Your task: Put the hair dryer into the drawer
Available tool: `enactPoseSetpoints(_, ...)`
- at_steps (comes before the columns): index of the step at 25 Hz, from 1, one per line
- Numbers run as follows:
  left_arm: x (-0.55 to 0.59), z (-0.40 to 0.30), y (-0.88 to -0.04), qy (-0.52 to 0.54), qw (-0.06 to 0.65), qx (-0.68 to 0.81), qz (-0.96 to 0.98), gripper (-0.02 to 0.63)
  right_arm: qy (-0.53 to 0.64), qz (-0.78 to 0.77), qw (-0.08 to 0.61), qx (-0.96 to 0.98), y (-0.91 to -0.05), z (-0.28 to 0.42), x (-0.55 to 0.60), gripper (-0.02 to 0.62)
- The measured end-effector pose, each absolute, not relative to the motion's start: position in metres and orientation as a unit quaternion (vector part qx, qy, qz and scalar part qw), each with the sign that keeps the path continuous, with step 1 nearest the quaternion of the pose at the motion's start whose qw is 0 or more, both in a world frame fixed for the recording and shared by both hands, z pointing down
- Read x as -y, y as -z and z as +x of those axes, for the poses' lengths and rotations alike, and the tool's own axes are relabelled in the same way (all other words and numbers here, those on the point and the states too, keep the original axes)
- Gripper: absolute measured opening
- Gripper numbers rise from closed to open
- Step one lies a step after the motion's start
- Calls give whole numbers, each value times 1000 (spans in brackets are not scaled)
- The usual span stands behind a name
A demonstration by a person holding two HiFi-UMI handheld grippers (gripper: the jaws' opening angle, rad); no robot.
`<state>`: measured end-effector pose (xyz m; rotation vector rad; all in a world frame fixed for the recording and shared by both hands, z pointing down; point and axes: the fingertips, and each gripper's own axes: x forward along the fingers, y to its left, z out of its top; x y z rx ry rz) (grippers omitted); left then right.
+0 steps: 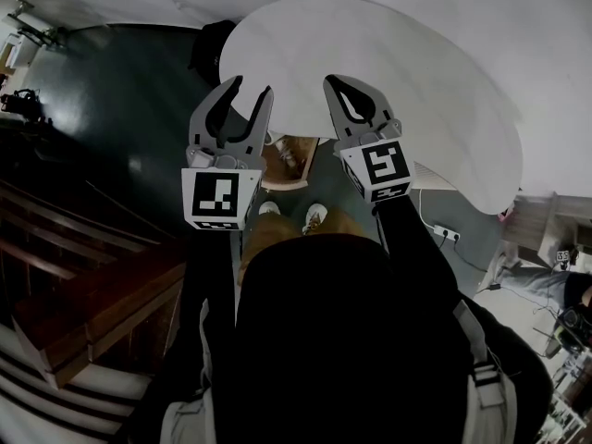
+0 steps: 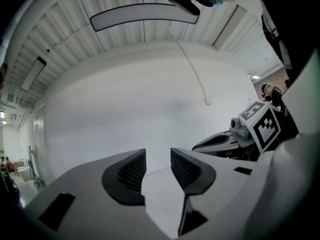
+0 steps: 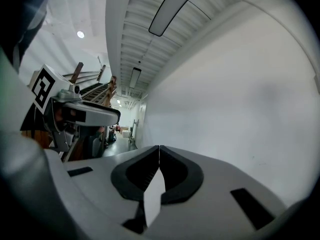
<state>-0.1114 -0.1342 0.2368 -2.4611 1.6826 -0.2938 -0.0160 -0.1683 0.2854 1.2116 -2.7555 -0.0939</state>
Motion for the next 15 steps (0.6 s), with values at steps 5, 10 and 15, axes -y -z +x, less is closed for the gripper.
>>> enactPoseSetpoints(5,131,-111,-232,86,77,-562,-819,71,35,396,63,915,-282,-21,165,26)
enactPoseSetpoints(10,126,-109,-227,72,80,-566,-817,15,35,396,63,916,-282,-24,161,26)
enactPoseSetpoints(15,122,-104,-226,65,81,-559,-823,15,38,398,68,914,-284,-21,155,26)
